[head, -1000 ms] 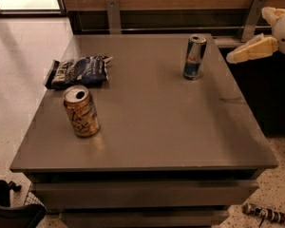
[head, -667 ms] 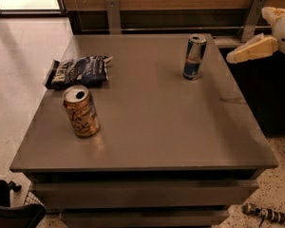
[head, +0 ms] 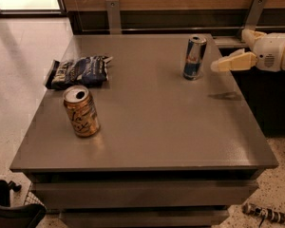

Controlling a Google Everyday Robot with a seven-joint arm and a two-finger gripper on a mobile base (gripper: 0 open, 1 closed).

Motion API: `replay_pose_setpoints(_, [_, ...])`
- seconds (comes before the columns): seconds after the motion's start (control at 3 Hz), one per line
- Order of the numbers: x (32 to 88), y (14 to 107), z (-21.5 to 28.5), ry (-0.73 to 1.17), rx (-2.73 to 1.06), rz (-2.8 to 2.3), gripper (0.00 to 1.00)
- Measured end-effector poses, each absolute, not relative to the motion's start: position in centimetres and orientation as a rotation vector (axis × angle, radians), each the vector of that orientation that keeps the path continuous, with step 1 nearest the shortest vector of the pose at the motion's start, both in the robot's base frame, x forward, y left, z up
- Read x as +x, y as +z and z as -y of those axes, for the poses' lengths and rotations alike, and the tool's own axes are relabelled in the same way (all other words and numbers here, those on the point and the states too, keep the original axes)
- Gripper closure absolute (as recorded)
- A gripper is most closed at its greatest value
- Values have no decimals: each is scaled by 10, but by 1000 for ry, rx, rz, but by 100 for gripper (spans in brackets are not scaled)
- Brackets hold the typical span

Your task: Move redbull can near orange can

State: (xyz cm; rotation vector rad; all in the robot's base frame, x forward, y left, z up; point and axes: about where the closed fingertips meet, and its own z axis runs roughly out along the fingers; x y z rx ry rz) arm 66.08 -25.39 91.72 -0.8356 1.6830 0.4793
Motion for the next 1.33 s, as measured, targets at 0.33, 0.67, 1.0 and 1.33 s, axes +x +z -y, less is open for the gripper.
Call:
replay_pose_setpoints(0.33, [668, 903, 237, 563, -795, -1651, 0])
replay_pose_setpoints(0.67, [676, 891, 221, 628, -783, -1620, 0])
replay_pose_setpoints(1.0, [677, 883, 211, 664, -794, -1599, 0])
replay_pose_setpoints(1.33, [677, 879, 200, 687, -813, -1566, 0])
